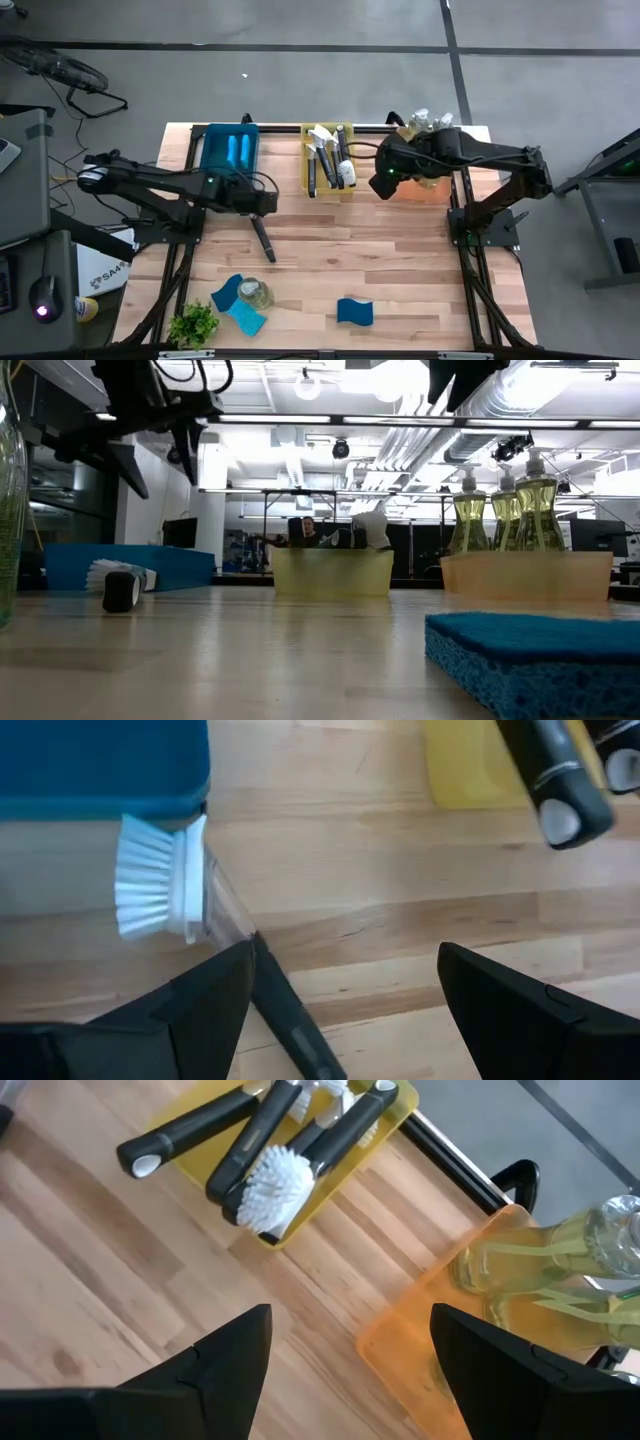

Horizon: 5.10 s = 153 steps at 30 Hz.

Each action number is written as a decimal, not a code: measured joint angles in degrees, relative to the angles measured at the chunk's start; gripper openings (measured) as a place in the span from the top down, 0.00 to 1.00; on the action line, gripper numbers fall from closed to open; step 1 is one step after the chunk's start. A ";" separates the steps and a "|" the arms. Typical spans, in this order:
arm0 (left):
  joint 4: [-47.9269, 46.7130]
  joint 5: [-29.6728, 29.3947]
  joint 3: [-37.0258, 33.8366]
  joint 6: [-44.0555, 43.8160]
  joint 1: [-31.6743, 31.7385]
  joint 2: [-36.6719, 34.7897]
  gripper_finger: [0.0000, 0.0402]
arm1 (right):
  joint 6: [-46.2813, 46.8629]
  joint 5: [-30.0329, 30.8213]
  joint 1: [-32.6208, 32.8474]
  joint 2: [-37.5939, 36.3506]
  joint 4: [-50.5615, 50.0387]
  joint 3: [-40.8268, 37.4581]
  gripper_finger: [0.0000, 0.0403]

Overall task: Pick & Place Kitchen Sink Supplies
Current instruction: Put the black dishwashing brush into the yellow bin

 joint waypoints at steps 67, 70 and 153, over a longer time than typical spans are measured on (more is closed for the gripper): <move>22.07 6.52 -12.74 -29.49 -8.10 18.67 0.74 | -9.90 -0.73 0.95 0.04 0.52 0.00 0.33; 22.92 5.64 -12.80 -26.46 -8.10 17.69 0.74 | -9.98 -0.74 0.95 0.04 -0.13 0.00 0.34; 78.67 -9.39 -12.66 95.23 -8.04 -6.31 0.76 | -38.86 -21.59 4.69 2.43 50.49 0.00 0.34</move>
